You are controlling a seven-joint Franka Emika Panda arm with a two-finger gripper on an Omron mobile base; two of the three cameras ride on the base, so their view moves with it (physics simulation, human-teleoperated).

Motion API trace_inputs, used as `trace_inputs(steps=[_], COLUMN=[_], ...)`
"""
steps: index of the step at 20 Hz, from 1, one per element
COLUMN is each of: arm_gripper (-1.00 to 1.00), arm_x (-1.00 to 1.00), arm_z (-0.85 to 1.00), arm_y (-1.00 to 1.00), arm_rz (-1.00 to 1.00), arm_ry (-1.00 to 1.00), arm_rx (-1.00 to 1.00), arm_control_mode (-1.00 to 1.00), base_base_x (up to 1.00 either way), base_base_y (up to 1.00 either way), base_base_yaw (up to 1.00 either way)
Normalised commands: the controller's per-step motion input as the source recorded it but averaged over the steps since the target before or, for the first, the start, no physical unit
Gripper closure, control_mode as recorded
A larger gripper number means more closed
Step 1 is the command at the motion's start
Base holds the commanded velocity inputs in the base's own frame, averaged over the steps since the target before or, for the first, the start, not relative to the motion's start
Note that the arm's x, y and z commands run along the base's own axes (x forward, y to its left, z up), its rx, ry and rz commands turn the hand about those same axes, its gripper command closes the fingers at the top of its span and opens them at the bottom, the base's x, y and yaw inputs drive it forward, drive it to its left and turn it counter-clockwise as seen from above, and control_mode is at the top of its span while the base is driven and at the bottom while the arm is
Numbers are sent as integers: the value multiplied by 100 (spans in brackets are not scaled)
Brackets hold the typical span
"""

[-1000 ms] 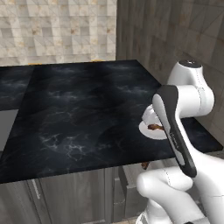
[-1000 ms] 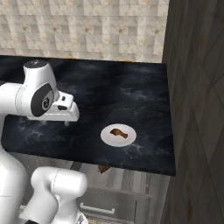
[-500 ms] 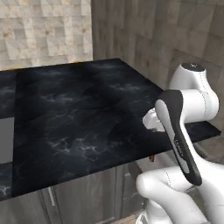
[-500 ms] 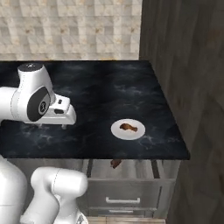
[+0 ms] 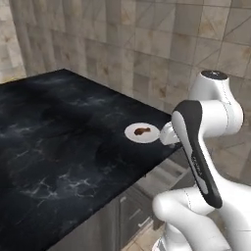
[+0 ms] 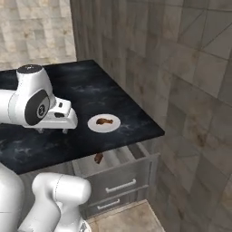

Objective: Pick up the knife from the drawer and place it on the cutting board. Then place the meat from the plate to the cutting board.

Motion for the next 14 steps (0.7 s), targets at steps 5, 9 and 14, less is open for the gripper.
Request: trace_inputs(steps=[5,9,14], arm_gripper=[-100,-100,-100], arm_x=[0,0,0], arm_z=[0,0,0], arm_y=[0,0,0], arm_rz=[0,0,0], arm_ry=[0,0,0], arm_rx=[0,0,0], arm_control_mode=[100,100,100], base_base_x=[9,8,-2], base_base_y=[44,61,67], base_base_yaw=[-46,-24,-13])
